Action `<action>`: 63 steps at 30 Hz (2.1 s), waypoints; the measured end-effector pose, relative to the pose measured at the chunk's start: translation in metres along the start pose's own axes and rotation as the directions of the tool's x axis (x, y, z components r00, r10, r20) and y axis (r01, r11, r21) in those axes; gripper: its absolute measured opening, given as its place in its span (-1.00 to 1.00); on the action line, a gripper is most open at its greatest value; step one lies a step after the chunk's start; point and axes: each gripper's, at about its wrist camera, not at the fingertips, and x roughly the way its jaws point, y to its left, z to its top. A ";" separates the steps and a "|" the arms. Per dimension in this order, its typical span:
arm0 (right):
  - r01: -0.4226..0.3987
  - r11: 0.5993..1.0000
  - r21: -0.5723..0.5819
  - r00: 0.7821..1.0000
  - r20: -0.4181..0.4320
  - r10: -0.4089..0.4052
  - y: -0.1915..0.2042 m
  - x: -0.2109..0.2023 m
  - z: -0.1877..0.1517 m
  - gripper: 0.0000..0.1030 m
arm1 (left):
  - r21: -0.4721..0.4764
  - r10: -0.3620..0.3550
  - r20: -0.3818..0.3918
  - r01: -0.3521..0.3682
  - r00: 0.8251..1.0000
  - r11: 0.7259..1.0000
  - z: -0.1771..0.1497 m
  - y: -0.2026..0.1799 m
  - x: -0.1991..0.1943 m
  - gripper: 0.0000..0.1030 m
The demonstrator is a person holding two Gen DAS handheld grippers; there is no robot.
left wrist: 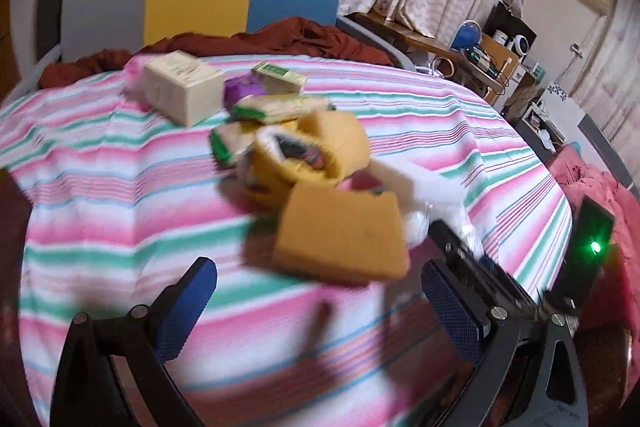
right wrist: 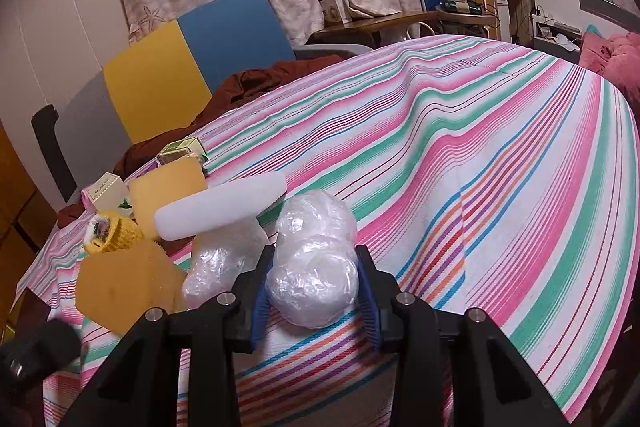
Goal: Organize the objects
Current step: 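Grasp the rectangular yellow sponge with the left tool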
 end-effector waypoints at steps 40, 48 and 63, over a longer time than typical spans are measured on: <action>0.077 0.996 -0.050 0.996 0.039 -0.075 0.006 -0.007 -0.002 -0.27 | 0.190 0.037 0.205 -0.076 0.978 0.979 -0.075 0.001 -0.014 -0.11; 0.095 0.991 -0.089 0.995 0.048 -0.091 0.013 -0.009 -0.005 -0.27 | 0.063 -0.030 0.175 0.019 0.984 0.998 -0.076 0.027 -0.029 0.07; 0.070 0.994 -0.078 0.997 0.027 -0.068 0.009 -0.006 -0.006 -0.27 | 0.271 -0.033 0.115 0.001 0.993 0.962 -0.032 0.011 0.009 0.27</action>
